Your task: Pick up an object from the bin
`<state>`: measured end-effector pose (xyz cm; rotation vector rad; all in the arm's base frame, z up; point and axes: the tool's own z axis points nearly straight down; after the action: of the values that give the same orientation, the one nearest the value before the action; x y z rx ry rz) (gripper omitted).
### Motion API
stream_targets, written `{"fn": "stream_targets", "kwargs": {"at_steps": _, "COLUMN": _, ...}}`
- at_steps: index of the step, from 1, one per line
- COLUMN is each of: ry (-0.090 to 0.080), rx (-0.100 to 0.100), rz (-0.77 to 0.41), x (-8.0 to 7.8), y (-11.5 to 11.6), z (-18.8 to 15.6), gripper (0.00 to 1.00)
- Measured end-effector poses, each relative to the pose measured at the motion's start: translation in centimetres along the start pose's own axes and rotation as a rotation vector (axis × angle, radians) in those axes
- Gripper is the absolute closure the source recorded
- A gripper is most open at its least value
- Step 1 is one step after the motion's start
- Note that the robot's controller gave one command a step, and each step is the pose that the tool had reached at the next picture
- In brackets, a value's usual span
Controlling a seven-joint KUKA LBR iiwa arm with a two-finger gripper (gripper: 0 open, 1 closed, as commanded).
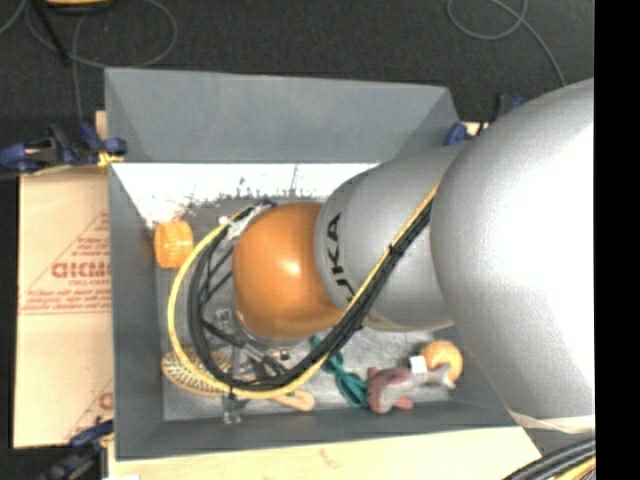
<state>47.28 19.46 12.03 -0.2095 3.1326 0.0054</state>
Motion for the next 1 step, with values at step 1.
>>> {"fn": "stream_targets", "kwargs": {"at_steps": 1, "ry": -0.004, "rx": 0.004, "rz": -0.012, "x": 0.15, "y": -1.93, "z": -2.1, "gripper": 0.0}}
